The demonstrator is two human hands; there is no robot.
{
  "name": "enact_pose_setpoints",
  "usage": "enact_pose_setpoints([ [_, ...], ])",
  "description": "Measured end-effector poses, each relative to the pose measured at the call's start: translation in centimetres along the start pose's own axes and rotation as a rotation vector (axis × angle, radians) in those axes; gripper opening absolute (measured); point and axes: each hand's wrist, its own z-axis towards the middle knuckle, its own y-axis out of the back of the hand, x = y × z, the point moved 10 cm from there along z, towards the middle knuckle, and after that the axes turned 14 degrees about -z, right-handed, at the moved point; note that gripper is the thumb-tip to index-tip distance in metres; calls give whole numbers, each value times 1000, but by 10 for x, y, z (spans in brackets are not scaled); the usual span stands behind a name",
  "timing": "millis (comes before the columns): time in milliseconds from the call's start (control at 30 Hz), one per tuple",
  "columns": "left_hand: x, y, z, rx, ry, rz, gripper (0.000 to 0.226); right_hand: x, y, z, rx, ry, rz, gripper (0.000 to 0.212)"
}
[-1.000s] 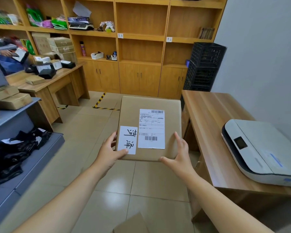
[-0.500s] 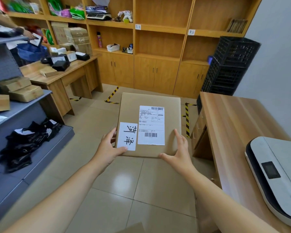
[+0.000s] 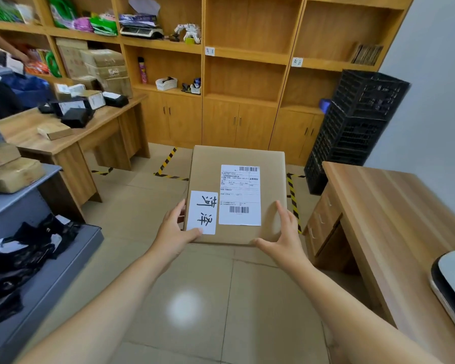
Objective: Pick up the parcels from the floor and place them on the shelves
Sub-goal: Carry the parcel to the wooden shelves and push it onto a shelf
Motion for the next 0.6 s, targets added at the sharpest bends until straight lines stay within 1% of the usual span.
enact_pose_setpoints([
  [133, -24, 42, 65, 28, -31, 45, 84, 40, -30, 56, -50, 3, 8, 101],
  [233, -37, 57, 103, 70, -66, 67, 82, 57, -44, 88, -77, 7, 8, 101],
  [367, -44, 58, 146, 120, -92, 74, 83, 64, -49, 123, -100, 0, -28, 101],
  [600, -42, 36, 221, 168, -83, 81, 95, 52, -52, 206, -122, -24, -38, 101],
])
